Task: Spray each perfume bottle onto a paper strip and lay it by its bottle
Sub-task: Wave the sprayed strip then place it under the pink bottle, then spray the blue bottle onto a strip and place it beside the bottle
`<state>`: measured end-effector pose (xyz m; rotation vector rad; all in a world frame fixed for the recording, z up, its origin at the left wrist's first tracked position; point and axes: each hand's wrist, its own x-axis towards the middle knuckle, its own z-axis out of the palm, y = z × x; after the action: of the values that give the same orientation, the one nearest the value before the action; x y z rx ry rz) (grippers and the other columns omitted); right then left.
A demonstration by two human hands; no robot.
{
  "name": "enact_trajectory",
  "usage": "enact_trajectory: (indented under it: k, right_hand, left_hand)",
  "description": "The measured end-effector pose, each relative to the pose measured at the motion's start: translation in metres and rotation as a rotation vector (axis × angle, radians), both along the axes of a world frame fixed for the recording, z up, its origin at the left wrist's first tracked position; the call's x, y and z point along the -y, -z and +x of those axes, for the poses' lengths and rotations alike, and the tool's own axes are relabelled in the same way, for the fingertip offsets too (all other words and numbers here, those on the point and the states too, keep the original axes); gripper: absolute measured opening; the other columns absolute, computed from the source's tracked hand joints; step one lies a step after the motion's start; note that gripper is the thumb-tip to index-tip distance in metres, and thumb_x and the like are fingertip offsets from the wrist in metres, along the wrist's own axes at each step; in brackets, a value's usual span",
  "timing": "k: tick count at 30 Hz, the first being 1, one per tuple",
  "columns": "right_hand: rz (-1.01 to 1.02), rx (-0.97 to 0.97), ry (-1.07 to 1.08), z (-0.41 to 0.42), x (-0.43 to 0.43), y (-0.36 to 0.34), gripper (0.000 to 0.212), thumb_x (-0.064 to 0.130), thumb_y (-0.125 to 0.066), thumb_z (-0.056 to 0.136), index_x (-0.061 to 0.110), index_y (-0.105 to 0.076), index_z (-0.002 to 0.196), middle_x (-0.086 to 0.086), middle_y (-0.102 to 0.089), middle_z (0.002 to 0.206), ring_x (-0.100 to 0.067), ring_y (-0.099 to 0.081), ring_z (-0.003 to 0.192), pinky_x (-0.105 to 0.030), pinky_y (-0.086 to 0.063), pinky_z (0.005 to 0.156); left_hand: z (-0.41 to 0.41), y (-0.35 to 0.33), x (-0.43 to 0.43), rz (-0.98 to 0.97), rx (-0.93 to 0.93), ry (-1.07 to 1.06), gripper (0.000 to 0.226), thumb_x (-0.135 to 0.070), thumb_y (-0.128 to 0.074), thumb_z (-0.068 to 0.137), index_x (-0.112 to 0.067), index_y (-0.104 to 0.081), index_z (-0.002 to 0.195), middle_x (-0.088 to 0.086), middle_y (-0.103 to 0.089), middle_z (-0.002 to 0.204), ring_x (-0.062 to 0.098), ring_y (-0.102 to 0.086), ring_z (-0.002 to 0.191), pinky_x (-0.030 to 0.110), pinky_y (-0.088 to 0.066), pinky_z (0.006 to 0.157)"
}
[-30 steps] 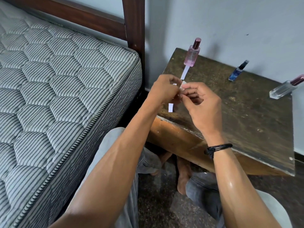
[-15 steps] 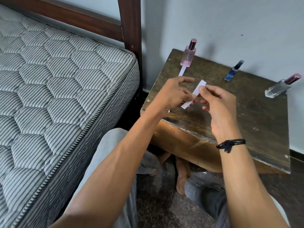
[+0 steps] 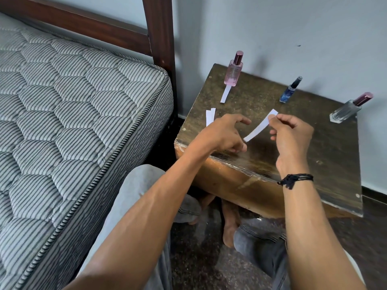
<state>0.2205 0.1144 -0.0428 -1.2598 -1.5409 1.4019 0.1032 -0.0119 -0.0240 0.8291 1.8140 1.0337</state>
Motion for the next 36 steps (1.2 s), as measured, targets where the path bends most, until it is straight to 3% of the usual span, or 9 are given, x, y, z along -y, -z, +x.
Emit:
enact_trajectory:
  k: [5, 11, 15, 20, 25, 30, 33, 36]
  right_hand:
    - [-0.070, 0.170, -0.038, 0.003, -0.004, 0.012, 0.010, 0.018, -0.083, 0.085, 0.023, -0.077, 0.078, 0.003, -0.073, 0.073, -0.004, -0.056, 0.052, -0.015, -0.046, 0.047]
    - [0.032, 0.368, -0.078, -0.002, -0.005, 0.030, 0.012, 0.032, -0.087, 0.081, 0.029, -0.077, 0.074, 0.006, -0.075, 0.081, -0.018, -0.068, 0.075, -0.040, -0.056, 0.069]
    - [0.153, 0.475, -0.046, -0.005, -0.001, 0.035, 0.018, 0.040, -0.088, 0.077, 0.033, -0.072, 0.072, 0.017, -0.068, 0.072, -0.003, -0.064, 0.069, -0.027, -0.042, 0.056]
    - [0.206, 0.532, -0.037, -0.006, 0.002, 0.037, 0.018, 0.045, -0.085, 0.080, 0.033, -0.072, 0.083, 0.018, -0.065, 0.073, 0.000, -0.060, 0.069, -0.026, -0.038, 0.056]
    - [0.218, 0.549, -0.040, -0.006, 0.002, 0.036, 0.016, 0.043, -0.083, 0.082, 0.034, -0.070, 0.078, 0.019, -0.065, 0.075, -0.004, -0.063, 0.073, -0.024, -0.036, 0.056]
    - [0.131, 0.433, -0.038, -0.003, -0.001, 0.036, 0.011, 0.037, -0.080, 0.087, 0.029, -0.074, 0.082, 0.007, -0.074, 0.084, -0.020, -0.072, 0.080, -0.044, -0.061, 0.073]
    - [0.061, 0.312, -0.009, -0.001, -0.003, 0.032, 0.008, 0.030, -0.078, 0.089, 0.027, -0.074, 0.083, 0.001, -0.076, 0.079, -0.014, -0.069, 0.065, -0.035, -0.057, 0.059]
    - [0.032, 0.223, 0.025, -0.002, -0.008, 0.026, 0.007, 0.022, -0.077, 0.091, 0.025, -0.074, 0.086, 0.000, -0.074, 0.077, -0.010, -0.066, 0.062, -0.022, -0.050, 0.052]
  left_hand:
    - [-0.009, 0.003, 0.001, -0.105, -0.225, 0.006, 0.056, -0.008, -0.080, 0.078, -0.024, -0.061, 0.129, -0.004, -0.075, 0.081, 0.016, -0.070, 0.087, 0.039, -0.055, 0.092]
    - [-0.007, 0.006, 0.000, -0.116, -0.471, 0.026, 0.039, -0.007, -0.067, 0.084, -0.027, -0.067, 0.117, -0.008, -0.071, 0.091, 0.015, -0.065, 0.098, 0.038, -0.052, 0.092]
    - [-0.004, 0.010, -0.002, -0.116, -0.525, 0.104, 0.037, -0.013, -0.073, 0.082, -0.029, -0.068, 0.115, -0.012, -0.068, 0.088, 0.013, -0.064, 0.094, 0.033, -0.053, 0.086]
    - [-0.008, 0.013, -0.003, -0.098, -0.552, 0.079, 0.034, -0.016, -0.074, 0.083, -0.028, -0.068, 0.115, -0.013, -0.065, 0.087, 0.011, -0.060, 0.088, 0.033, -0.052, 0.085]
    - [-0.010, 0.014, -0.003, -0.097, -0.548, 0.079, 0.033, -0.018, -0.073, 0.085, -0.029, -0.068, 0.115, -0.012, -0.065, 0.089, 0.010, -0.059, 0.087, 0.033, -0.052, 0.086]
    - [-0.016, 0.013, -0.001, -0.092, -0.544, 0.053, 0.033, -0.018, -0.074, 0.085, -0.030, -0.068, 0.115, -0.012, -0.067, 0.091, 0.010, -0.061, 0.089, 0.033, -0.052, 0.088]
    - [-0.019, 0.013, 0.000, -0.090, -0.544, 0.038, 0.032, -0.019, -0.074, 0.085, -0.032, -0.067, 0.113, -0.013, -0.066, 0.090, 0.011, -0.062, 0.090, 0.034, -0.051, 0.088]
    - [-0.020, 0.014, -0.001, -0.083, -0.553, 0.038, 0.031, -0.019, -0.073, 0.085, -0.032, -0.067, 0.113, -0.013, -0.067, 0.090, 0.010, -0.062, 0.089, 0.033, -0.052, 0.088]
